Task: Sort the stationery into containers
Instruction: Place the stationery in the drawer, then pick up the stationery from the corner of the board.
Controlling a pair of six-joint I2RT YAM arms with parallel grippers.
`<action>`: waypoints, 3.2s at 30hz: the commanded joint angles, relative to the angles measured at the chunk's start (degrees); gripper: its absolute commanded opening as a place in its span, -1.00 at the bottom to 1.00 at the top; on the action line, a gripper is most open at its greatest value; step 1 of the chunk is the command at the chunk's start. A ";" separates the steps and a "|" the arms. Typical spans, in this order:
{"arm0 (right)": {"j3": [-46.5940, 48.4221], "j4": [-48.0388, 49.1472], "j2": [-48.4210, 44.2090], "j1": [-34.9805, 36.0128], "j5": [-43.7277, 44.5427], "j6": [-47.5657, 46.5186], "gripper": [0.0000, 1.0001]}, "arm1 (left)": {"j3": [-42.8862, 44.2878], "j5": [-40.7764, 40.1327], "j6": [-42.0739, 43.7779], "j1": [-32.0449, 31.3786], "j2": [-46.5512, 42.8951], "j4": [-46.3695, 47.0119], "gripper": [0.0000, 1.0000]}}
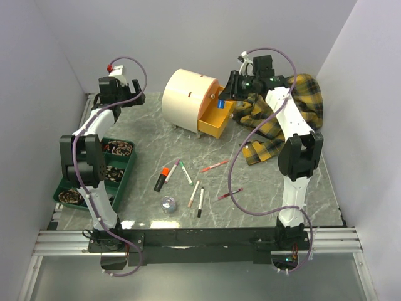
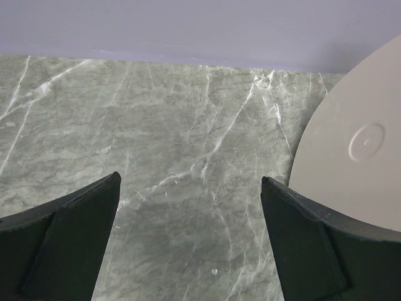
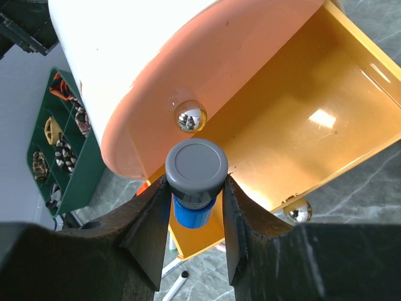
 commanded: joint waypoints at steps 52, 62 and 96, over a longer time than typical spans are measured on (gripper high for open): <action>-26.19 -0.17 -7.19 41.71 -6.75 -93.72 0.67 | -10.19 -8.27 6.10 0.44 -8.26 4.79 0.99; -23.89 -8.61 -5.25 43.64 -6.85 -92.83 0.57 | -15.98 -5.64 4.34 -0.27 -13.79 3.29 0.99; -23.73 -10.19 1.34 51.03 -3.41 -90.29 0.52 | -22.06 -5.99 4.52 1.23 -19.25 3.64 0.99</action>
